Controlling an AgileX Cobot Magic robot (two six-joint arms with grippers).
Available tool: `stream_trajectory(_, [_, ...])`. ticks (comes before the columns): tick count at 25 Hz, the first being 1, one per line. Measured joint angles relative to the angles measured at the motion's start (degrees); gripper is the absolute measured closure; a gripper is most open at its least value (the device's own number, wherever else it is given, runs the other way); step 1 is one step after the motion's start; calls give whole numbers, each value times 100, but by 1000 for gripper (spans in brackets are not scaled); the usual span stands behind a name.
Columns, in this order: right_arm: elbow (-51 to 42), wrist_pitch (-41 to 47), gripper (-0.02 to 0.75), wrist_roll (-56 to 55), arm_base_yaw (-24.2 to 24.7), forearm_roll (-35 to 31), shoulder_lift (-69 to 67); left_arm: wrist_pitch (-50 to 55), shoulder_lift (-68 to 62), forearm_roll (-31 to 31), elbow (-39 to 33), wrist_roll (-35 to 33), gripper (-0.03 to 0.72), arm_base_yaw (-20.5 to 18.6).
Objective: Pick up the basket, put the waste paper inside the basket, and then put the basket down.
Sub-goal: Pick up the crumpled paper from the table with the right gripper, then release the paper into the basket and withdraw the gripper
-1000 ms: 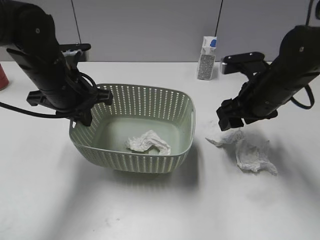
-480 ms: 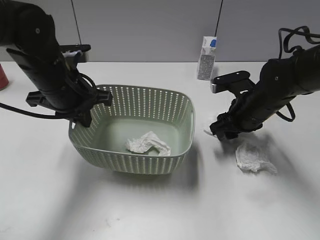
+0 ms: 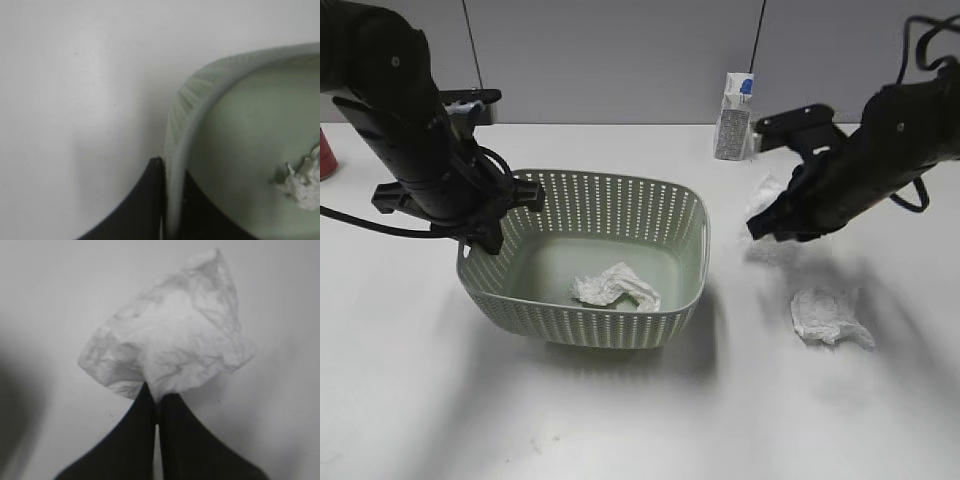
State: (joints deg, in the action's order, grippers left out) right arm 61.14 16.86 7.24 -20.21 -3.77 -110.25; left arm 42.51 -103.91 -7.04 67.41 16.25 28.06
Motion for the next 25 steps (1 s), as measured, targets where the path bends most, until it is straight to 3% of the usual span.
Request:
stream_trajectory(4, [0, 125, 717, 25, -21, -124, 818, 0, 0, 0, 0, 0, 685, 0])
stream_trajectory(7, [0, 249, 717, 337, -242, -574, 1462, 0, 0, 0, 0, 0, 685, 0])
stream_trajectory(14, [5, 198, 708, 1108, -1632, -1561, 1788, 0, 0, 0, 0, 89, 685, 0])
stream_trajectory(16, [5, 69, 605, 1128, -1918, -1686, 1666, 0, 0, 0, 0, 103, 685, 0])
stream_trajectory(21, [0, -16, 163, 1145, -2042, -1766, 1321, 0, 0, 0, 0, 127, 685, 0])
stream_trajectory(23, [0, -3, 112, 1145, -2019, -1718, 1315, 0, 0, 0, 0, 127, 685, 0])
stream_trajectory(25, [31, 98, 108, 1044, -1959, -1587, 1374, 0, 0, 0, 0, 127, 685, 0])
